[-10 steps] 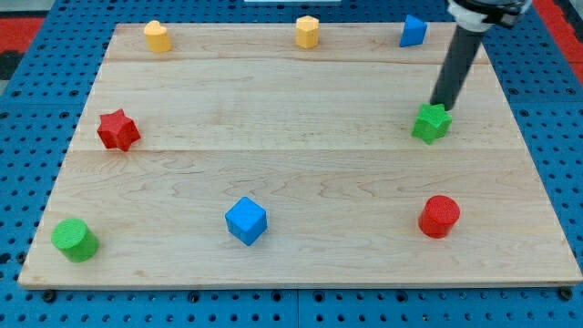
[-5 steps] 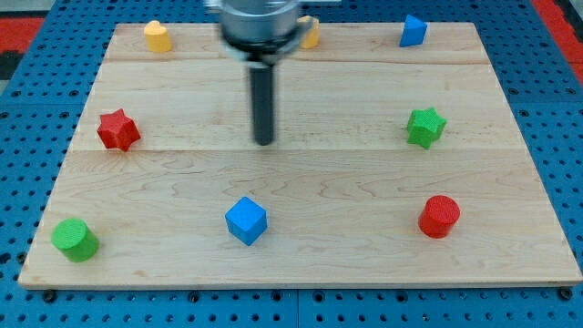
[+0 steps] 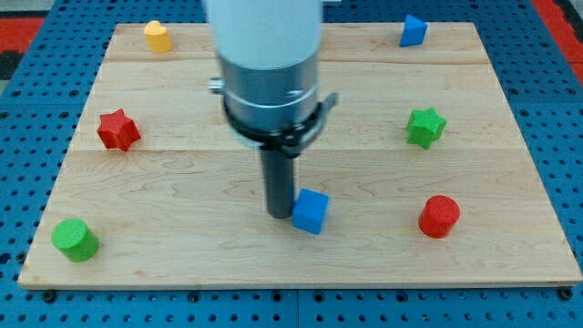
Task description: Place the cube to the top of the red circle
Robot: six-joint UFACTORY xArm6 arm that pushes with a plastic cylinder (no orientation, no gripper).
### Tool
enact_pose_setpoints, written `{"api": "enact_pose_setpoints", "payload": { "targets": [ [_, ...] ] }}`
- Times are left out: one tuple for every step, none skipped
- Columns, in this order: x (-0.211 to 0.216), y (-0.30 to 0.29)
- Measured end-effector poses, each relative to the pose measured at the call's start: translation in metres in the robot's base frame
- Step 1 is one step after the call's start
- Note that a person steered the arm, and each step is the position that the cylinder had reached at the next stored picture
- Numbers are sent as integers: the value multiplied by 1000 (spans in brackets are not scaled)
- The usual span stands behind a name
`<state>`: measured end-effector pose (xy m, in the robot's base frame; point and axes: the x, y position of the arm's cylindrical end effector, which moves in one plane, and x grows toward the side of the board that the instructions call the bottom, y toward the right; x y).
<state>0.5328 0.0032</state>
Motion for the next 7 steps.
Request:
{"api": "enact_pose_setpoints", "payload": {
  "targets": [
    [3, 14],
    [32, 23],
    [22, 59],
    [-12, 81],
    [-31, 39],
    [-51, 39],
    [-45, 99]
  ]
}}
